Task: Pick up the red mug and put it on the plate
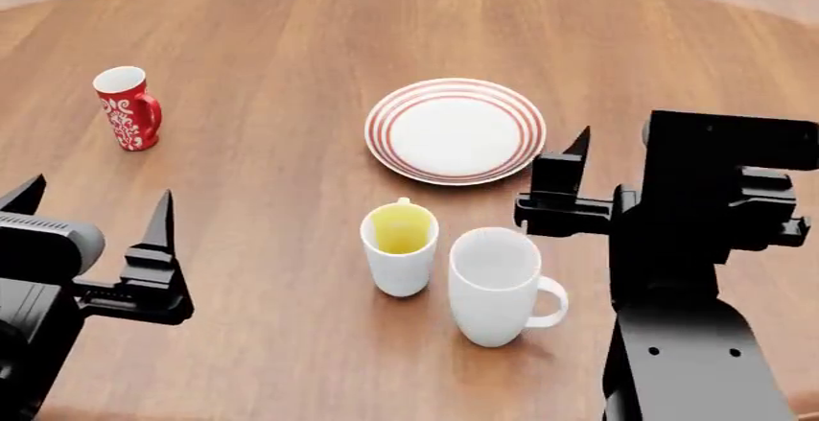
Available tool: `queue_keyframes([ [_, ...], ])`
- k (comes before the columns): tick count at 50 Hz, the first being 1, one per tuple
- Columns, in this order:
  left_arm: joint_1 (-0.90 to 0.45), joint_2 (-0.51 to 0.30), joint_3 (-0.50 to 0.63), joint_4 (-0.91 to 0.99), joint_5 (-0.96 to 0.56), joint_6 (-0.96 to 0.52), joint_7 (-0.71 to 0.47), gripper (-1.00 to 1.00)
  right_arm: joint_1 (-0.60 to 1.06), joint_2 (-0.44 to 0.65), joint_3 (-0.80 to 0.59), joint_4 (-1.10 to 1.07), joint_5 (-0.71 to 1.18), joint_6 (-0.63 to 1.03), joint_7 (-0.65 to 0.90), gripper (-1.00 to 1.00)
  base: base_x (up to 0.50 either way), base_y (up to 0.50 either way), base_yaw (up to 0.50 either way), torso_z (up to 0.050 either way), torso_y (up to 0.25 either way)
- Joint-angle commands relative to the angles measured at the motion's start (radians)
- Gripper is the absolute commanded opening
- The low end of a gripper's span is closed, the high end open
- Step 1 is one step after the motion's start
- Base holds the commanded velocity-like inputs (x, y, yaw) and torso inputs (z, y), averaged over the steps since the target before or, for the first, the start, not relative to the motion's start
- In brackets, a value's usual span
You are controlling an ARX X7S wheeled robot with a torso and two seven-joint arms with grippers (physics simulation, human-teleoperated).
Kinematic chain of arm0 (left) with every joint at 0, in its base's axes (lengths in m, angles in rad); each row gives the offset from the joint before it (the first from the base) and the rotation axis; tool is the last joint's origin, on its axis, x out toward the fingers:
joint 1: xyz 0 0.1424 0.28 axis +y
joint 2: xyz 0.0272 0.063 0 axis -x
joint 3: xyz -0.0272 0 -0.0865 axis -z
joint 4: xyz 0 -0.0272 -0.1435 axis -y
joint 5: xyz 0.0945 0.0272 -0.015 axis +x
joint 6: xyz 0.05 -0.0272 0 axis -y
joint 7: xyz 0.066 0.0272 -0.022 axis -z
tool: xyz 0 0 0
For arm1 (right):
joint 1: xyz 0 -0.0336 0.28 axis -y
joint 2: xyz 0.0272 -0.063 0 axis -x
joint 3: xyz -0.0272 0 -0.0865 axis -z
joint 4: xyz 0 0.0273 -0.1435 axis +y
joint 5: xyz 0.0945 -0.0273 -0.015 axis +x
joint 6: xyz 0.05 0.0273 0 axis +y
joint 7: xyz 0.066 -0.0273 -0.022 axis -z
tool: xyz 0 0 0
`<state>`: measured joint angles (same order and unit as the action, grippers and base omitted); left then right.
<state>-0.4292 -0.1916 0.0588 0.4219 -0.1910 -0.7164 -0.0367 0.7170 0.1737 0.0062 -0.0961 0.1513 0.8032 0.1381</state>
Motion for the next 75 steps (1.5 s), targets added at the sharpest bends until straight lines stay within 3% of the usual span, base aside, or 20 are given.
queue_keyframes([
  [1, -0.006, -0.008, 0.003, -0.004, -0.007, -0.005, -0.004, 1.0, 0.076, 0.028, 0.04, 0.149, -0.021, -0.042, 0.035, 1.0, 0.0, 0.0, 0.0, 0.0, 0.0],
  [15, -0.004, -0.014, 0.005, -0.011, -0.013, 0.003, -0.009, 1.0, 0.07, 0.034, 0.006, 0.139, -0.032, -0.045, 0.039, 1.0, 0.02, 0.0, 0.0, 0.0, 0.0],
  [75, 0.004, -0.04, 0.011, -0.023, -0.042, 0.023, -0.03, 1.0, 0.081, 0.043, -0.033, 0.165, -0.017, -0.029, 0.055, 1.0, 0.5, 0.0, 0.0, 0.0, 0.001],
])
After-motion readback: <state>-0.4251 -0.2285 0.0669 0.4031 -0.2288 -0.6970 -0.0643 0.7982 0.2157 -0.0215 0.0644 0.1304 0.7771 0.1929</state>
